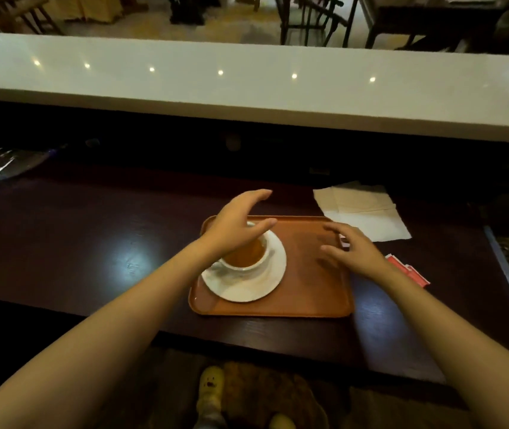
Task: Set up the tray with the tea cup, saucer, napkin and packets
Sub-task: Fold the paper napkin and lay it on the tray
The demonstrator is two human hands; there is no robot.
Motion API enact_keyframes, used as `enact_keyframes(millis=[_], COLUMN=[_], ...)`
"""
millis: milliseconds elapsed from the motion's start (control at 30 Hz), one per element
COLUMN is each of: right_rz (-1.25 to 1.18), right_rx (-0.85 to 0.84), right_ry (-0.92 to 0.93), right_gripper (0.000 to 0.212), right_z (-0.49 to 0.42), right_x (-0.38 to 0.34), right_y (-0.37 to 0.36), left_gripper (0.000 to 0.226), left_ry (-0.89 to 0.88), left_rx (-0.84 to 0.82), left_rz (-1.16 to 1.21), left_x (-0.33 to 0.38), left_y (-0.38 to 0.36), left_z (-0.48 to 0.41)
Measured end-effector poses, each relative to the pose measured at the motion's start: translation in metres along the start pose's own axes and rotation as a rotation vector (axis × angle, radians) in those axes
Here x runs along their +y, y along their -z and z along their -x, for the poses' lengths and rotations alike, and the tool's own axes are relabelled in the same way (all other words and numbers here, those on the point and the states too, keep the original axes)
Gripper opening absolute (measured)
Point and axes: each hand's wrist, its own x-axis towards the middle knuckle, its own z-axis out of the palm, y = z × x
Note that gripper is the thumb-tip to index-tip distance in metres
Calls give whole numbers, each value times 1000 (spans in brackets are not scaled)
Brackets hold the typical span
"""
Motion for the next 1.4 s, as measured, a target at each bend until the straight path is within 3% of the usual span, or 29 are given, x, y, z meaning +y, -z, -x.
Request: enact_keyframes(millis=[200, 400, 533, 633, 800, 1133, 1267, 1400], right_rz=[182, 460, 631, 683, 740, 194, -38, -256], right_rx=[114, 177, 80, 81, 189, 283, 246, 171], right_ry=[-51, -148, -158, -113, 33, 26, -48, -73], right_gripper=[34, 43, 49, 39, 22, 9, 3, 21], right_z=[11, 4, -11, -22, -29, -37, -43, -47], right_x=[50, 98, 119, 131, 146, 137, 134, 125], right_y=[56, 90, 96, 92, 93, 111, 113, 118], left_gripper=[53, 50, 55, 56, 38, 29, 25, 23], left_ry=[-137, -93, -57, -63, -239, -201, -7, 138], left_rx=[-151, -266, -341, -351, -278, -281, -258, -269], left_rz=[-156, -239, -275, -346, -539, -401, -145, 136], left_x=[50, 71, 72, 64, 57, 54, 59, 62], left_y=[-85, -166, -199, -214, -222, -213, -209, -199], left_z=[-50, -88, -106, -118, -133, -151, -160, -173])
